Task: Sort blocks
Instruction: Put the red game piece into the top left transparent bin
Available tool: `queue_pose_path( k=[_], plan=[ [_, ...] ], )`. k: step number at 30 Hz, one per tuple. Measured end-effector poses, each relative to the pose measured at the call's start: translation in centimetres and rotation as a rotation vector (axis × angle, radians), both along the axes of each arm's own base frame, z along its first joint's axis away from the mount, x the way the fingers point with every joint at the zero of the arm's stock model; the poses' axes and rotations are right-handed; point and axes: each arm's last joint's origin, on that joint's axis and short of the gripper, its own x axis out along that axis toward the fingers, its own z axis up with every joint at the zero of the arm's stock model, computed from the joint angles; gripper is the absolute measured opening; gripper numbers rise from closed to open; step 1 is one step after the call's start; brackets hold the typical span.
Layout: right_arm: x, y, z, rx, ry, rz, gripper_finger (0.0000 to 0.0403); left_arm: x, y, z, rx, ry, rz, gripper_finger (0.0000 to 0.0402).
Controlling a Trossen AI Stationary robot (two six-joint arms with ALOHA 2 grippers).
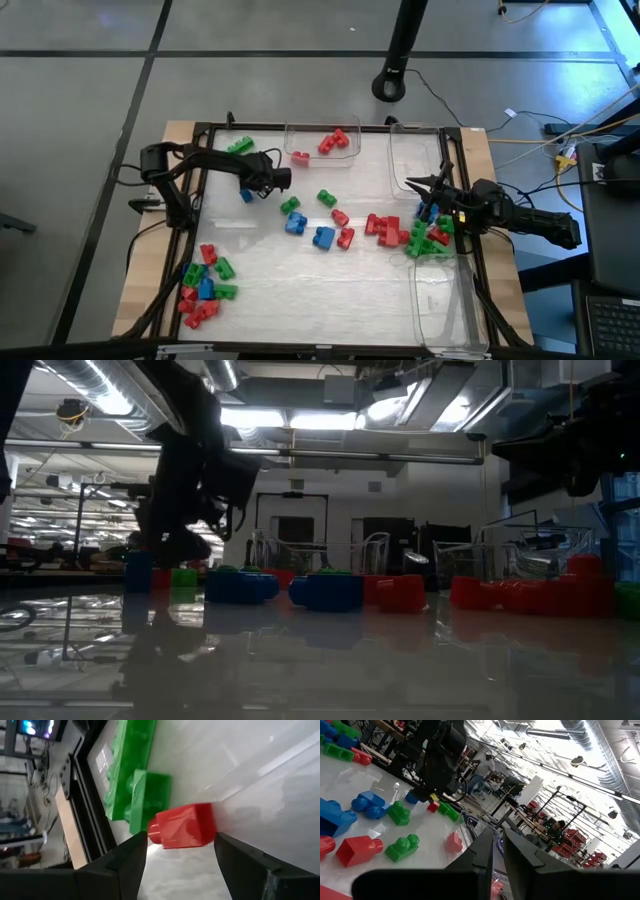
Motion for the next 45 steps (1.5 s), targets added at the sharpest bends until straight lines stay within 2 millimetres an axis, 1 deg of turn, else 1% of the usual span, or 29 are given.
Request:
queue_pose_path(
  k=[7, 14, 18, 22, 29, 36, 38, 41, 45],
  plan=[
    [0.0, 0.0, 0.0, -0.001, -0.005, 0.0, 0.0044, -0.3, 0.6, -1.1, 0.002, -0.035, -0.013, 0.0221],
    [0.0, 0.0, 0.0, -0.001, -0.004, 0.0, 0.0044, -1.3, 1.2, -1.8, 0.008, -0.004, 0.015, 0.0221],
    [0.0, 0.0, 0.0, 0.0, -0.002, 0.0, 0.0044, -1.4, 1.4, -1.9, 0.037, -0.003, 0.016, 0.0215],
    [0.0, 0.0, 0.0, 0.0, -0.001, 0.0, 0.0044, -1.3, 1.4, -2.1, 0.04, -0.017, 0.0, 0.0181],
    [0.0, 0.0, 0.0, 0.0, -0.001, 0.0, 0.0044, -2.2, 1.3, -2.8, 0.058, 0.019, -0.011, 0.0094],
    [0.0, 0.0, 0.0, 0.0, -0.001, 0.0, 0.0044, -2.4, 1.2, -2.8, 0.071, 0.058, -0.037, 0.002],
    [0.0, 0.0, 0.0, 0.0, -0.001, 0.0, 0.0044, -2.3, 1.0, -2.7, 0.075, 0.059, -0.05, 0.0008],
    [0.0, 0.0, 0.0, 0.0, -0.001, 0.0, 0.0044, -2.2, 0.6, -2.3, 0.079, 0.045, -0.067, 0.0006],
    [0.0, 0.0, 0.0, 0.0, -0.001, 0.0, 0.0044, -1.7, 0.0, -1.0, 0.039, 0.003, -0.077, 0.0001]
  ],
)
